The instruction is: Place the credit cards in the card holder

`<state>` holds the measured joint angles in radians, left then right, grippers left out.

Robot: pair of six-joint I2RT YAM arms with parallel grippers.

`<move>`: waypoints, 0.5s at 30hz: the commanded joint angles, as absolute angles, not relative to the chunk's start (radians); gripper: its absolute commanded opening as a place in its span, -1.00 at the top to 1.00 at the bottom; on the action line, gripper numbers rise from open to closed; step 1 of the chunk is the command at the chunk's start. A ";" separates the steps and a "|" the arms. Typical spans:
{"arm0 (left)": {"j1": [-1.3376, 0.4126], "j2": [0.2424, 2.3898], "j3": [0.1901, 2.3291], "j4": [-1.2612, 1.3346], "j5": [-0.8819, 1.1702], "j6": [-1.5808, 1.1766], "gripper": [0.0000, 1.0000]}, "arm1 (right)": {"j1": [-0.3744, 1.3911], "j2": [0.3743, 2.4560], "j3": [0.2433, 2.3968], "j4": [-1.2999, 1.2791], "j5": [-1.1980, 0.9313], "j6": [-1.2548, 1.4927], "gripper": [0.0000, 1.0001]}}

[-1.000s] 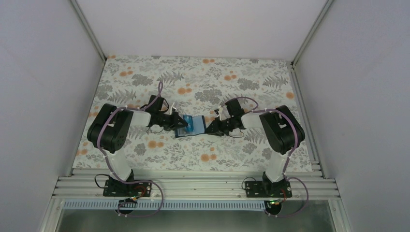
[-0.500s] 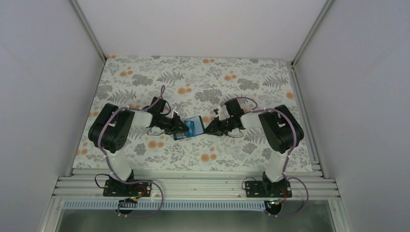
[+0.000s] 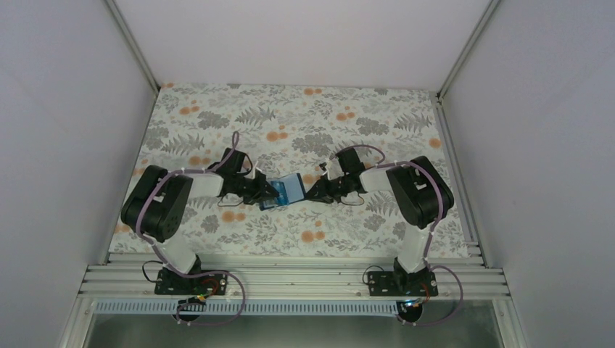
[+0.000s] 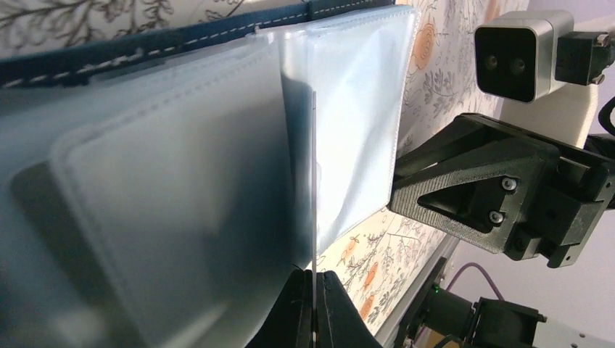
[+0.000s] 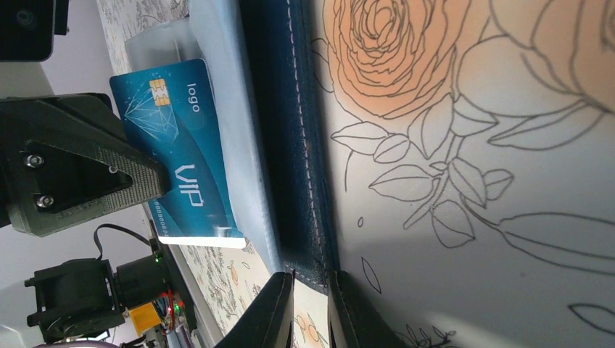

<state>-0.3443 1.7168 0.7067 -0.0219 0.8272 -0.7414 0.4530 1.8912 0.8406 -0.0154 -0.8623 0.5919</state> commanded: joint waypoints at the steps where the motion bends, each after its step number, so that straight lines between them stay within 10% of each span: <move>1: -0.341 1.662 0.673 -0.011 0.765 -0.811 0.95 | 0.460 1.916 0.861 -0.024 -0.860 0.569 0.68; 15: -0.343 1.701 0.690 0.043 0.801 -0.829 0.95 | 0.460 1.924 0.861 -0.027 -0.864 0.561 0.69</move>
